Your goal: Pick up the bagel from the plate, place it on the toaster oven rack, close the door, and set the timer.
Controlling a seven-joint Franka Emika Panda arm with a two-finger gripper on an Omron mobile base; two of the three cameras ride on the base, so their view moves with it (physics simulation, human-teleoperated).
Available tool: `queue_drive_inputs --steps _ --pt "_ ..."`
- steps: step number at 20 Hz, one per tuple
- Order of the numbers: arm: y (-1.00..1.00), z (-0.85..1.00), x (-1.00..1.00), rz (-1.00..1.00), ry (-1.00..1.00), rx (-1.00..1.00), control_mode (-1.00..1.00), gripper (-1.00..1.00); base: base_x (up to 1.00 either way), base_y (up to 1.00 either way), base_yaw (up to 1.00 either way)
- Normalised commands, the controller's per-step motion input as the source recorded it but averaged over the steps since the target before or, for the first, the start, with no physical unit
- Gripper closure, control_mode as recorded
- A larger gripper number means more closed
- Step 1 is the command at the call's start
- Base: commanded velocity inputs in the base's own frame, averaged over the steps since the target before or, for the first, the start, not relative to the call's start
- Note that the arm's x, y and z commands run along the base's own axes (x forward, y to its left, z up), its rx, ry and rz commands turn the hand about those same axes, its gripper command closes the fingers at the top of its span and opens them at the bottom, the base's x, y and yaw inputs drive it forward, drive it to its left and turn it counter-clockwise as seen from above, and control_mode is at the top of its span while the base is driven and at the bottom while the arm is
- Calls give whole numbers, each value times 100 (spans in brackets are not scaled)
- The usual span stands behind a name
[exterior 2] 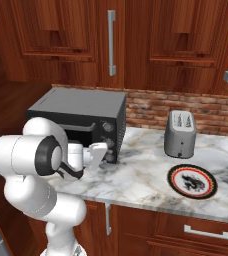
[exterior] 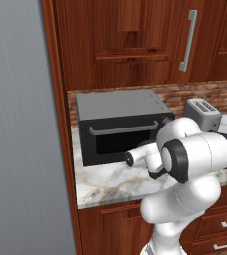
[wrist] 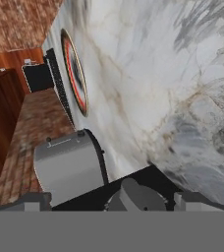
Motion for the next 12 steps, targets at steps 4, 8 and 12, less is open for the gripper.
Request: queue_drive_inputs --steps 4,8,12 --pt "0 -12 11 4 0 0 -100 -100 0 0 0" --pt "0 -20 13 4 0 0 -100 -100 0 0 0" --pt "0 -23 10 1 0 0 -100 -100 0 0 0"
